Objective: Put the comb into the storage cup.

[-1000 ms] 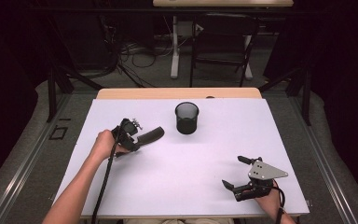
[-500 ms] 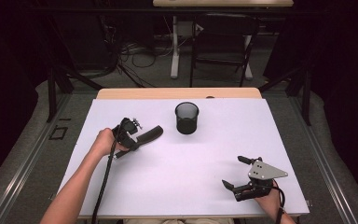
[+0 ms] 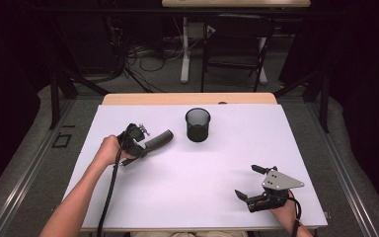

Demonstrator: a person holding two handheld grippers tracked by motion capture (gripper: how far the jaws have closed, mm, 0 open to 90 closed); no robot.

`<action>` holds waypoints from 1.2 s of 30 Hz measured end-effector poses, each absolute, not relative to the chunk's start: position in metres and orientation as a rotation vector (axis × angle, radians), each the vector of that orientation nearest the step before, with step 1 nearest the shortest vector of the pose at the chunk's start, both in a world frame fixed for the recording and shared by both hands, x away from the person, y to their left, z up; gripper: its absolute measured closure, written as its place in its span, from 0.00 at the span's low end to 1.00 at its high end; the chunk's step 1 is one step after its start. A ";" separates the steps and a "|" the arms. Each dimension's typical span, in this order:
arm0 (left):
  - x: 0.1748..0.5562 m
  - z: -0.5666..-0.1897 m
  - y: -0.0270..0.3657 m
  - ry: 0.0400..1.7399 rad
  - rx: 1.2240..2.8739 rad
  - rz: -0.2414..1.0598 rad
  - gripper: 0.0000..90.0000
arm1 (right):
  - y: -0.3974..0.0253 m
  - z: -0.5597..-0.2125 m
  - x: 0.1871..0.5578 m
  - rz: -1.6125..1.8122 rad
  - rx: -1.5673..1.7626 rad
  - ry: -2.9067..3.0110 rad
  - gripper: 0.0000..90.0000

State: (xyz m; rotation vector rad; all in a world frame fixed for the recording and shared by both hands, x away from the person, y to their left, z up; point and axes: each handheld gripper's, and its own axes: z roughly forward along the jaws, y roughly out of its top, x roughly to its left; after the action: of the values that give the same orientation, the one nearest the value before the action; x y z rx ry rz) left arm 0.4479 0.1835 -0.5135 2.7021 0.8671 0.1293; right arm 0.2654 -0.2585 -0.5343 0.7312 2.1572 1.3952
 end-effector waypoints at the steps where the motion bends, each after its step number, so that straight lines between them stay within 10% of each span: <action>1: 0.446 -0.512 0.184 0.866 2.691 0.133 0.81 | -0.258 -0.534 0.265 1.395 0.731 2.157 0.02; 36: 0.416 -0.490 0.196 0.891 2.391 0.220 0.81 | -0.259 -0.534 0.266 1.389 0.732 2.159 0.02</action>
State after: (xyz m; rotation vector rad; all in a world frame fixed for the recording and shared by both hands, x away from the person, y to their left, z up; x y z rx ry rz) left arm 0.4158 0.1964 -0.4905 2.3910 0.8914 0.2204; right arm 0.2658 -0.2593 -0.5344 0.7319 2.1586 1.3891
